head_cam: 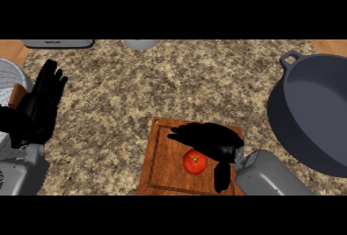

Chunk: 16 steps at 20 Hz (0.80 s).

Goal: Pick the tomato from the cutting board and place it in the pot

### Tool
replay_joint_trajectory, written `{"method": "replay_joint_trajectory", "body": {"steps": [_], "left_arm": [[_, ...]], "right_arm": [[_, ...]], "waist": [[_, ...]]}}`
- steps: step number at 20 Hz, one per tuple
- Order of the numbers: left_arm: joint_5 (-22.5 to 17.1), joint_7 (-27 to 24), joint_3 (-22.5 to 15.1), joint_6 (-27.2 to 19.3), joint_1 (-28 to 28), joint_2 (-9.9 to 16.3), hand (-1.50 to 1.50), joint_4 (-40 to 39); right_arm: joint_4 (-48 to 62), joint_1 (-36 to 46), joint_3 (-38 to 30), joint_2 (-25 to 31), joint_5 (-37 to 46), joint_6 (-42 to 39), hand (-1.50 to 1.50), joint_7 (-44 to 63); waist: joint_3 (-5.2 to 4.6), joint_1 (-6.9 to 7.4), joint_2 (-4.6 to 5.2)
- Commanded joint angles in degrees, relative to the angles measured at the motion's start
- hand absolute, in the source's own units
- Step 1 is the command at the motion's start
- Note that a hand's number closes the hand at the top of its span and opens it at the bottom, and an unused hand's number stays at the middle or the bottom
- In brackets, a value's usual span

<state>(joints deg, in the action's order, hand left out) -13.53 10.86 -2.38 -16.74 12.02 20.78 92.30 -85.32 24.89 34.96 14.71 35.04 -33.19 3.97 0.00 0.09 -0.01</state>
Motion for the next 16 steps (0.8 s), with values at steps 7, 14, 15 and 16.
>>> {"method": "replay_joint_trajectory", "body": {"steps": [7,14,15,16], "left_arm": [[2.2,1.6,2.9,3.3,2.5,-2.4,0.00,-2.2],[4.0,3.3,4.3,4.5,-1.3,-4.0,0.00,3.2],[4.7,1.2,4.2,4.8,-2.4,-5.2,0.00,1.8],[4.6,0.5,4.7,5.6,-1.9,-4.5,0.00,1.7]], "right_arm": [[4.7,-5.6,0.0,-1.5,10.1,3.7,-1.50,-7.4],[12.9,-1.9,-5.1,-7.2,14.4,4.2,-1.50,-9.0],[10.3,-4.1,-3.3,-9.2,14.8,2.5,-1.50,-6.9],[18.3,1.7,-5.1,-10.8,15.5,4.1,-1.50,-10.2]], "waist": [[0.00,-0.17,0.03],[0.00,0.08,-0.01],[0.00,0.01,-0.02],[0.00,0.22,0.04]]}}
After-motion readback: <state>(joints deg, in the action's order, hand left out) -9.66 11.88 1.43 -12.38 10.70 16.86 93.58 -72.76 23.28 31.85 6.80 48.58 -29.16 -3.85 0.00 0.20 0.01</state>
